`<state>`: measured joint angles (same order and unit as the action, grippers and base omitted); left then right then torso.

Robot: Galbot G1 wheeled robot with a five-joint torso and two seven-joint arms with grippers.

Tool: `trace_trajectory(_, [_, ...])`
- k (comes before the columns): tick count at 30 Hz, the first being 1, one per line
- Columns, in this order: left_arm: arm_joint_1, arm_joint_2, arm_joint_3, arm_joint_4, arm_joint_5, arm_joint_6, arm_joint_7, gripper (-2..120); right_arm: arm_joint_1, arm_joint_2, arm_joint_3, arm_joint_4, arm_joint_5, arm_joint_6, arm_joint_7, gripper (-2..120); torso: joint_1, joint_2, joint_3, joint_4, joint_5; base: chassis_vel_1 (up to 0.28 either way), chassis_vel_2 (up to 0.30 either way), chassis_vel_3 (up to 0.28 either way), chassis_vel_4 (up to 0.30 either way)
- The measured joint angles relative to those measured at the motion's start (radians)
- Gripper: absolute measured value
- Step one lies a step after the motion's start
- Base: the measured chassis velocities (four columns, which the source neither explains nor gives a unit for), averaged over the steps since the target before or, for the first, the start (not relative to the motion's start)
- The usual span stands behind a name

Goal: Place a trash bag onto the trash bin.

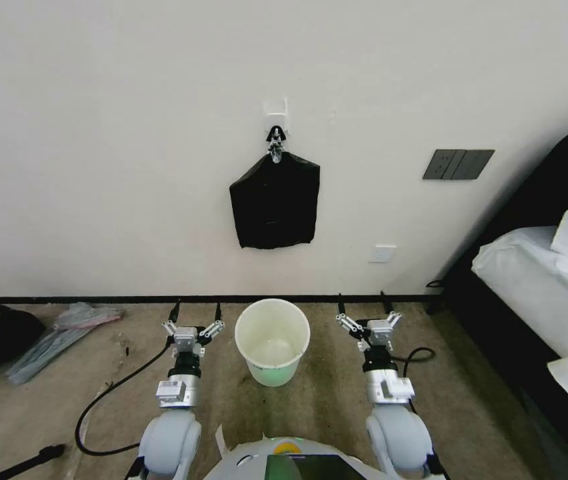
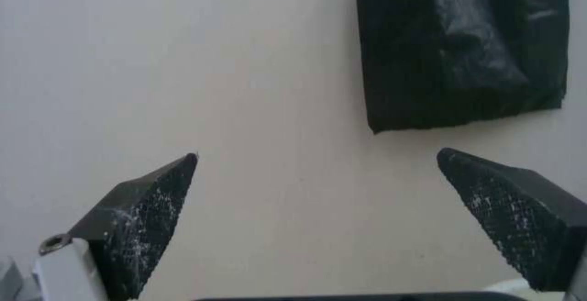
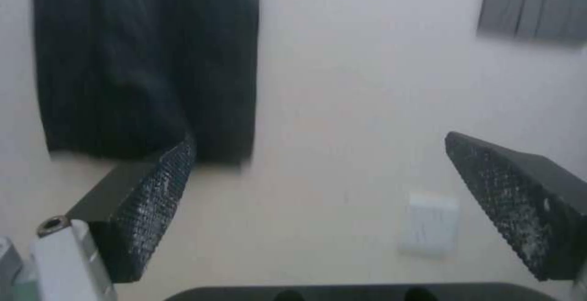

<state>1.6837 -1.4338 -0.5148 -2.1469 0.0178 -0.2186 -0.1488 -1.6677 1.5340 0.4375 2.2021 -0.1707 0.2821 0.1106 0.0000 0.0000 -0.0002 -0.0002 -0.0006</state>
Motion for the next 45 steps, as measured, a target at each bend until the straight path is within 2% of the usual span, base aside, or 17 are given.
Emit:
trace_trajectory(8, [0.002,0.007,-0.023,-0.002,-0.022,-0.006,0.007,100,0.003,-0.020,-0.012,-0.004,0.037,-0.003,0.003,100,0.000,0.000,0.000,0.0002,0.0006,0.000,0.000,0.000,0.000])
trace_trajectory(16, [0.002,0.007,-0.024,-0.003,-0.026,-0.009,0.019,100,0.028,-0.044,-0.024,-0.027,0.106,-0.051,0.001,100,0.000,0.000,0.000,0.0001,0.0006,0.000,0.000,0.000,0.000])
trace_trajectory(19, [0.004,0.016,-0.023,-0.002,-0.027,-0.013,0.022,100,0.130,-0.089,-0.055,-0.072,0.289,-0.143,-0.021,100,0.000,0.000,0.000,0.0002,0.0006,0.000,0.000,0.000,0.000])
trace_trajectory(20, [0.004,0.016,-0.023,-0.002,-0.027,-0.013,0.022,100,0.130,-0.089,-0.055,-0.072,0.289,-0.143,-0.021,100,0.000,0.000,0.000,0.0002,0.0006,0.000,0.000,0.000,0.000])
trace_trajectory(22, [0.006,0.017,-0.025,-0.002,-0.028,-0.015,0.022,100,0.213,-0.106,-0.079,-0.119,0.435,-0.180,-0.038,100,0.000,0.000,0.000,0.0003,0.0008,0.000,0.000,0.000,0.000])
trace_trajectory(23, [0.006,0.017,-0.025,-0.002,-0.028,-0.015,0.022,100,0.213,-0.106,-0.079,-0.119,0.435,-0.180,-0.038,100,0.000,0.000,0.000,0.0003,0.0008,0.000,0.000,0.000,0.000])
trace_trajectory(25, [0.012,0.016,-0.027,-0.002,-0.028,-0.017,0.023,100,0.318,-0.112,-0.109,-0.158,0.609,-0.224,-0.060,100,0.000,0.000,0.000,0.0004,0.0006,0.000,0.000,0.000,0.000])
trace_trajectory(26, [0.012,0.016,-0.027,-0.002,-0.028,-0.017,0.023,100,0.318,-0.112,-0.109,-0.158,0.609,-0.224,-0.060,100,0.000,0.000,0.000,0.0004,0.0006,0.000,0.000,0.000,0.000])
trace_trajectory(28, [0.016,0.016,-0.029,-0.003,-0.024,-0.017,0.023,100,0.417,-0.112,-0.132,-0.189,0.737,-0.256,-0.069,100,0.000,0.000,0.000,0.0002,0.0006,0.000,0.000,0.000,0.000])
trace_trajectory(29, [0.016,0.016,-0.029,-0.003,-0.024,-0.017,0.023,100,0.417,-0.112,-0.132,-0.189,0.737,-0.256,-0.069,100,0.000,0.000,0.000,0.0002,0.0006,0.000,0.000,0.000,0.000])
trace_trajectory(31, [0.020,0.015,-0.036,-0.003,-0.006,-0.016,0.018,100,0.550,-0.105,-0.163,-0.243,0.885,-0.296,-0.071,100,0.000,0.000,0.000,0.0000,0.0006,0.000,0.000,0.000,0.000])
trace_trajectory(33, [0.021,0.013,-0.040,-0.003,-0.002,-0.016,0.016,100,0.594,-0.102,-0.173,-0.265,0.925,-0.306,-0.068,100,0.000,0.000,0.000,0.0003,0.0006,0.000,0.000,0.000,0.000])
trace_trajectory(37, [0.030,0.000,-0.044,-0.004,0.005,-0.016,0.015,100,0.770,-0.084,-0.201,-0.329,1.100,-0.346,-0.051,100,0.000,0.000,0.000,0.0002,0.0006,0.000,0.000,0.000,0.000])
trace_trajectory(38, [0.030,0.000,-0.044,-0.004,0.005,-0.016,0.015,100,0.770,-0.084,-0.201,-0.329,1.100,-0.346,-0.051,100,0.000,0.000,0.000,0.0002,0.0006,0.000,0.000,0.000,0.000])
trace_trajectory(41, [0.032,-0.004,-0.044,-0.004,0.015,-0.017,0.015,100,0.886,-0.057,-0.214,-0.358,1.255,-0.377,-0.037,100,0.000,0.000,0.000,0.0003,0.0005,0.000,0.000,0.000,0.000])
trace_trajectory(45, [0.032,-0.007,-0.050,-0.005,0.017,-0.017,0.015,100,0.971,-0.043,-0.232,-0.400,1.339,-0.387,-0.031,100,0.000,0.000,0.000,0.0003,0.0005,0.000,0.000,0.000,0.000])
